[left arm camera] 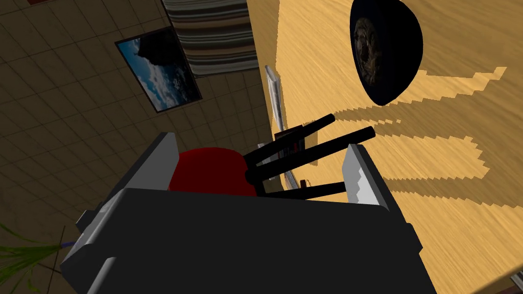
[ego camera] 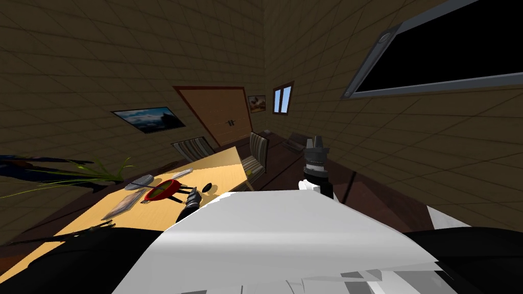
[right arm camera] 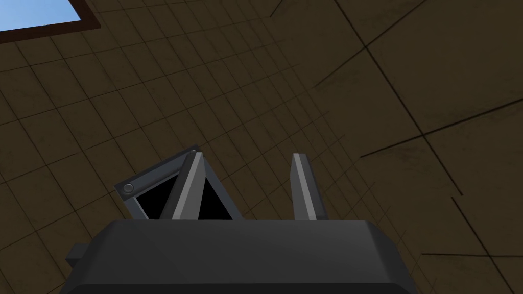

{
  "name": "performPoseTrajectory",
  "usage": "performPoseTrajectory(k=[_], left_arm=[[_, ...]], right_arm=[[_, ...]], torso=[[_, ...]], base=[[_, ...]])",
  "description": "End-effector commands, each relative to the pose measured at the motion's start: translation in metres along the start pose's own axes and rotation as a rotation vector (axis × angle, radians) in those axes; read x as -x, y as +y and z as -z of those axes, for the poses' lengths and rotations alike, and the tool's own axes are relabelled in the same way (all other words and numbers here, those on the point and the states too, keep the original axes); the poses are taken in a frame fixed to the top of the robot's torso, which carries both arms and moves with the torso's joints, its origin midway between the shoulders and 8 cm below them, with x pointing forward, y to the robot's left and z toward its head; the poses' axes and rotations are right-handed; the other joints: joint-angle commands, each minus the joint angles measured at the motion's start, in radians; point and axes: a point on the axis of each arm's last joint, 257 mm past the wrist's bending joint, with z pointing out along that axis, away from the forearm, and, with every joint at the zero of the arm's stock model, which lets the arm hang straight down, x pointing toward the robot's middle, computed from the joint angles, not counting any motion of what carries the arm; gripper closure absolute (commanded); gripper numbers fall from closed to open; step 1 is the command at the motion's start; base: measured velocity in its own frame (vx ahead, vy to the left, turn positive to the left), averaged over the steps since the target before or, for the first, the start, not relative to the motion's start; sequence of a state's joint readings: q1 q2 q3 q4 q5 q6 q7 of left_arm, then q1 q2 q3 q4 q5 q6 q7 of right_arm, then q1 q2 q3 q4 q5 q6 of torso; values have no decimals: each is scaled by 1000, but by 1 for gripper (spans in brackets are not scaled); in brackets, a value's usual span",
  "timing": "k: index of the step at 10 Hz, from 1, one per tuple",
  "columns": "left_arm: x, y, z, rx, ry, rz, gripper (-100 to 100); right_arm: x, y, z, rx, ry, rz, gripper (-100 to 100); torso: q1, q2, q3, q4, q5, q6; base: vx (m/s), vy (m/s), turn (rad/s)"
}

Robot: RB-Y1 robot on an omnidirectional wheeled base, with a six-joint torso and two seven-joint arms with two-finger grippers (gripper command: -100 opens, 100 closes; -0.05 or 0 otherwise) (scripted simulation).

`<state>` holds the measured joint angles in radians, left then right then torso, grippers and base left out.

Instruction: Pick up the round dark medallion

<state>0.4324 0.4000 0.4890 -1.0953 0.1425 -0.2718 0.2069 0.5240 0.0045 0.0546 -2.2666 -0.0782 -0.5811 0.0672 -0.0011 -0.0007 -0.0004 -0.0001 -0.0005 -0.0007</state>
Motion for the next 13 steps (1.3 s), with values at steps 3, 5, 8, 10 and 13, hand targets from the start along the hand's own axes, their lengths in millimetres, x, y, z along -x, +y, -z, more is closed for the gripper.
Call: performPoseTrajectory(k=[3, 5, 8, 10, 13], left_arm=[[38, 35, 5, 82, -72, 28, -100], [58, 59, 13, 136, -112, 41, -100], [73, 74, 19, 171, -143, 56, -100], [87, 88, 26, 204, -173, 71, -100], [100, 101, 33, 235, -201, 86, -100]], right_arm=[[0, 0, 0, 0, 0, 0, 0], [0, 0, 0, 0, 0, 0, 0], [0, 0, 0, 0, 0, 0, 0], [0, 0, 0, 0, 0, 0, 0], [0, 0, 0, 0, 0, 0, 0]], torso=[[0, -1, 0, 0, 0, 0], [0, -3, -1, 0, 0, 0], [0, 0, 0, 0, 0, 0], [0, -1, 0, 0, 0, 0], [1, 0, 0, 0, 0, 0]], base=[[46, -29, -96], [65, -19, -124], [22, -14, -56], [41, -5, -89], [29, -4, -51]])
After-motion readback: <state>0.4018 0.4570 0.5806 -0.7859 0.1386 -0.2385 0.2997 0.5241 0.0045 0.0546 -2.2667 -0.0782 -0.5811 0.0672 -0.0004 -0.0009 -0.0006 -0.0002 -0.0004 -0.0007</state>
